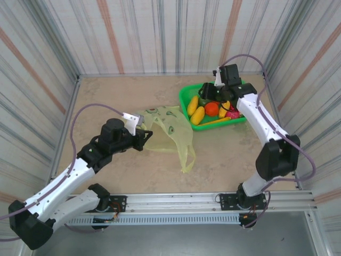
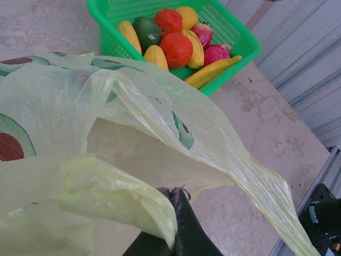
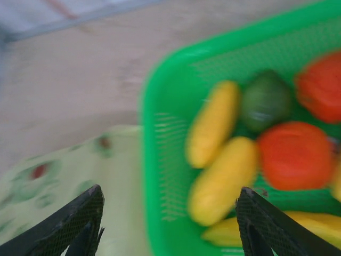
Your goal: Place the fake fruits into the plastic bag and tie a complex knot
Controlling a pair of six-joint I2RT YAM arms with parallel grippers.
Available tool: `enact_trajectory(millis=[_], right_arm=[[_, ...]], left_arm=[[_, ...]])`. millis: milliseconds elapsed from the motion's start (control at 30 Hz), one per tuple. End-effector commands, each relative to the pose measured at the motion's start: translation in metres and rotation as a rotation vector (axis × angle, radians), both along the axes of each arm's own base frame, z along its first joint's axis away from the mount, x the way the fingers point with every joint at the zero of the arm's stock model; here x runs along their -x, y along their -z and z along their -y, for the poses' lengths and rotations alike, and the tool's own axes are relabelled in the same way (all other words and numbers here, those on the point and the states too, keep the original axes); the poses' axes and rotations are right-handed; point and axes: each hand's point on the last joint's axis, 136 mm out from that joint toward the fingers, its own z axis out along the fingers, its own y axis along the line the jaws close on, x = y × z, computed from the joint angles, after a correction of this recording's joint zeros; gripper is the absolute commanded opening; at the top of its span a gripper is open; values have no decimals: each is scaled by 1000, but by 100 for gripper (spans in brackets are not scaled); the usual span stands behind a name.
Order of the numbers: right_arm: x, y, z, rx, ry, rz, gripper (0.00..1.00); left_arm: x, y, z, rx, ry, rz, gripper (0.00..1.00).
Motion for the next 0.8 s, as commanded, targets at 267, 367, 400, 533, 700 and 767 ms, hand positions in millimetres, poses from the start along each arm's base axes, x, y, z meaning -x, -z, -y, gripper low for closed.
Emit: enact_trajectory(millis=[267, 367, 400, 533, 700, 767], right_arm=[[-25, 109, 54, 314, 184, -275, 92], [-32, 124, 52, 309, 165, -305, 93], [-34, 129, 52, 304, 160, -315, 93], [-39, 146, 41, 243, 119, -356, 91], [-35, 163, 36, 221, 128, -409, 84], [-33, 166, 39, 224, 138, -412, 80]], left_arm=[[2, -10, -1, -3, 3, 20, 0], [2, -12, -2, -7, 5, 29, 0], [2, -12, -2, -7, 6, 29, 0], [3, -16, -1, -6, 16, 35, 0], [3, -17, -2, -14, 12, 44, 0], [3, -17, -3, -15, 7, 44, 0]])
